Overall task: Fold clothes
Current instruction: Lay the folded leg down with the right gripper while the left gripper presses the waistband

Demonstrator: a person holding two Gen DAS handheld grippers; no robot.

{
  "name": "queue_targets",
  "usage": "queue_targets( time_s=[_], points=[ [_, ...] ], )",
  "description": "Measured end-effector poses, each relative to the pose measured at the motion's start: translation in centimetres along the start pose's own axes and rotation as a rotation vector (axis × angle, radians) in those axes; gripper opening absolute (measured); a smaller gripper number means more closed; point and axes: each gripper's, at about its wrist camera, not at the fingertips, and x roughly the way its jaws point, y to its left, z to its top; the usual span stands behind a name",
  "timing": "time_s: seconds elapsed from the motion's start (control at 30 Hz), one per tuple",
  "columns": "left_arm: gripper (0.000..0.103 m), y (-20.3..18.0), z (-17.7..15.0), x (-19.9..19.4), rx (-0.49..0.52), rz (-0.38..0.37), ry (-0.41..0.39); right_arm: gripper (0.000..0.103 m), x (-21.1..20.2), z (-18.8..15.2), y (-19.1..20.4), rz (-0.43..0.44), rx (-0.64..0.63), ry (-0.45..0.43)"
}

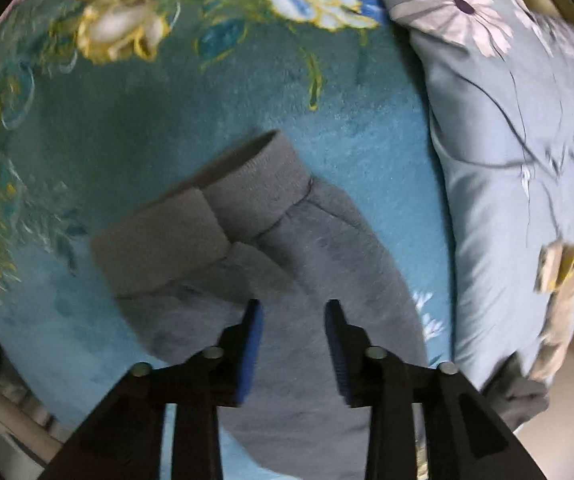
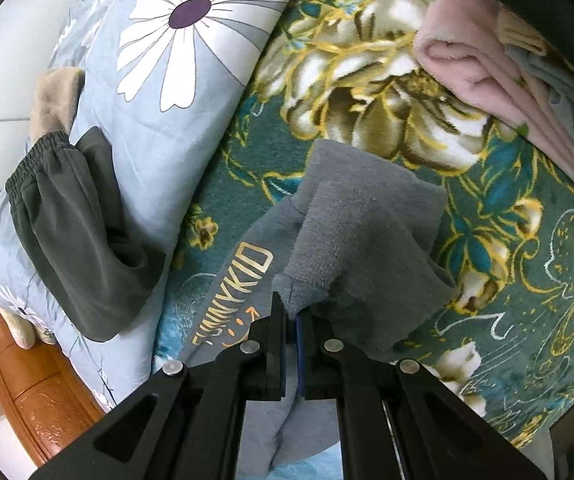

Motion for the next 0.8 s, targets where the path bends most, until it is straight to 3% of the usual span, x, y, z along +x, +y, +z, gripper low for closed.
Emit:
queue_targets(
  time_s=[0.33, 0.43, 0.57, 0.7, 0.8],
  points=[
    [0.046, -1.9, -0.3, 3.9, -0.029, 0.197, 0.028, 0.004, -0.4, -0.3, -0.6, -0.016, 0.015, 0.008],
    [0.046, -2.0, -0.4, 4.2, -0.027, 0.221, 0.019, 0.004, -0.4, -0.3, -0.5, -0.017, 0.016, 0.010],
    [0.028, -1.5, -0.6, 4.2, -0.042, 0.248, 0.008, 0.004, -0.6, -0.3, -0.6, -0.022, 0.018, 0.018],
    [0.014, -0.2, -1.3, 3.3, -0.067, 0.209, 0.003, 0.004, -1.0, -0.3, -0.8, -0.029, 0.023, 0.021],
    [0.011, 1.2, -2.1, 1.9, -0.096, 0.128, 0.003, 0.004, -1.2, -0.4, -1.0, -0.029, 0.027, 0.019]
  ],
)
